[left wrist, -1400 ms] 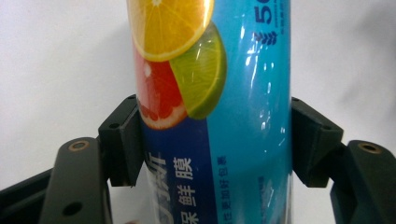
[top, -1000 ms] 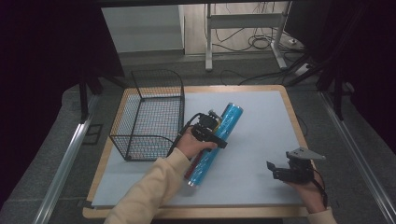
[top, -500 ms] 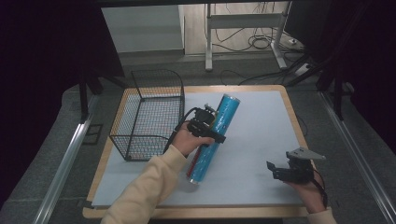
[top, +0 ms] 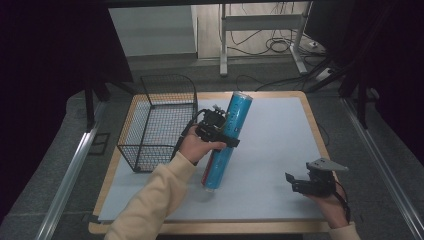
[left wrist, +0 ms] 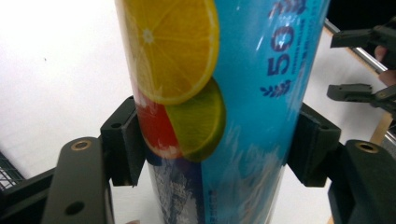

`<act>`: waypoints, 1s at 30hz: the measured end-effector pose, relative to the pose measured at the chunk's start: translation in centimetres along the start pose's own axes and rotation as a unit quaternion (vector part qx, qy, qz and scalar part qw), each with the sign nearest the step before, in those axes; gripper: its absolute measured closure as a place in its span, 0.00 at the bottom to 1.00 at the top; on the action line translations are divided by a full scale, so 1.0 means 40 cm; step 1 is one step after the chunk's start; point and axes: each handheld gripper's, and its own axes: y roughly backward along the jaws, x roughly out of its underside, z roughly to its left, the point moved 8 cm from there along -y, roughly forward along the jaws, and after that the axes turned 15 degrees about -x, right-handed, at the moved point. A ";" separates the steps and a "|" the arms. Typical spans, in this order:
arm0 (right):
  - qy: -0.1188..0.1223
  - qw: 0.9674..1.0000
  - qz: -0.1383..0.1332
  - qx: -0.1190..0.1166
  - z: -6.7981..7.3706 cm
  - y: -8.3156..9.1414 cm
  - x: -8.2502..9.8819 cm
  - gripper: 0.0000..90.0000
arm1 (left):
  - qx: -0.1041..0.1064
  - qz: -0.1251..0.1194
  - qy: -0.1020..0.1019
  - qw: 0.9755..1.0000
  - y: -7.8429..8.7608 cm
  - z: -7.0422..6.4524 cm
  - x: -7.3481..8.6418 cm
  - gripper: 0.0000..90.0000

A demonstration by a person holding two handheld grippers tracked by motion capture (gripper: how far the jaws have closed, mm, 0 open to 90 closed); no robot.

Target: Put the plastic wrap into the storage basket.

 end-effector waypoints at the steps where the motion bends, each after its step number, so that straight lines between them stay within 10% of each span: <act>1: 0.000 1.000 0.000 0.000 0.000 0.000 0.000 0.14 | 0.001 -0.001 0.001 1.000 0.004 0.000 -0.002 0.36; 30: 0.000 1.000 0.002 0.000 -0.003 0.000 0.002 0.14 | -0.010 -0.027 -0.006 1.000 0.064 0.021 -0.061 0.36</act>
